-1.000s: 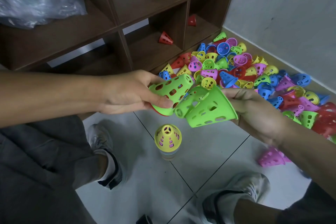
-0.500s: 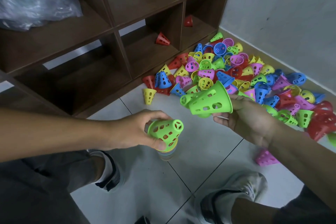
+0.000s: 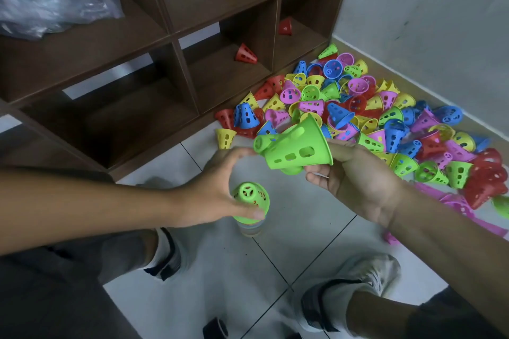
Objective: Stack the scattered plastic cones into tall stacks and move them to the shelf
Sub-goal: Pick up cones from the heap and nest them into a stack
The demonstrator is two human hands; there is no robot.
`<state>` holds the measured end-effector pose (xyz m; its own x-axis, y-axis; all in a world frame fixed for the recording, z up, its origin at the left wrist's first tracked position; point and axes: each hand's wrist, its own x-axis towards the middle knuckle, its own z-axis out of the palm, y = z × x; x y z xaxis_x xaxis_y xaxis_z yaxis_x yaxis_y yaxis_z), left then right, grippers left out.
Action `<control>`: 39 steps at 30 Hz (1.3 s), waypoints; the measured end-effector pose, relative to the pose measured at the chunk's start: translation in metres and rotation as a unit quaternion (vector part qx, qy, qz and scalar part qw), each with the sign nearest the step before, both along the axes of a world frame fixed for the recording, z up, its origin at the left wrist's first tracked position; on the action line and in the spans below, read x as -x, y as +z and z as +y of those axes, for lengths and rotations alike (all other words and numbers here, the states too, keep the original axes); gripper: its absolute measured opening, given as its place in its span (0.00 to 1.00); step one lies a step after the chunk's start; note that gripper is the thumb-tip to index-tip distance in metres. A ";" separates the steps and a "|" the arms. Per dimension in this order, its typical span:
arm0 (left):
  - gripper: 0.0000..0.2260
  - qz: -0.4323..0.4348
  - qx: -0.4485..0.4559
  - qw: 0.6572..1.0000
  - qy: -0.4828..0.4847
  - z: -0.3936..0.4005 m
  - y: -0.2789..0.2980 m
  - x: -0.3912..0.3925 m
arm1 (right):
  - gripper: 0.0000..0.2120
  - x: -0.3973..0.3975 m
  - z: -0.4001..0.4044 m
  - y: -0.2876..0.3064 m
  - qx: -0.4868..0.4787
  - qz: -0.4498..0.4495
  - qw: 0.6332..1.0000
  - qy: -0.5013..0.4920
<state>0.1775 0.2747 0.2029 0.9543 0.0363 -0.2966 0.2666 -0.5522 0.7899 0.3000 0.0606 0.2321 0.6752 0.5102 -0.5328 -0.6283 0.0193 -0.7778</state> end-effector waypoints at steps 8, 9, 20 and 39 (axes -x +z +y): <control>0.35 -0.223 -0.058 0.973 0.012 -0.007 0.044 -0.016 | 0.08 0.014 0.011 0.011 0.001 -0.016 0.999 -0.032; 0.32 -0.238 -0.073 0.969 0.007 -0.007 0.047 -0.018 | 0.06 0.016 0.012 0.012 -0.003 -0.016 0.999 -0.029; 0.20 -0.213 -0.066 0.975 0.000 0.020 0.059 -0.017 | 0.14 0.011 0.006 0.008 0.026 -0.063 0.997 -0.023; 0.13 -0.174 -0.185 0.952 -0.173 0.027 0.034 -0.003 | 0.08 0.010 0.014 0.005 0.002 -0.040 0.995 -0.088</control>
<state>0.1807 0.3013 0.2368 0.9664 -0.2567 0.0118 -0.2236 -0.8172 0.5312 0.2902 0.0742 0.2372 0.7939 0.3789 -0.4755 -0.5519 0.1210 -0.8251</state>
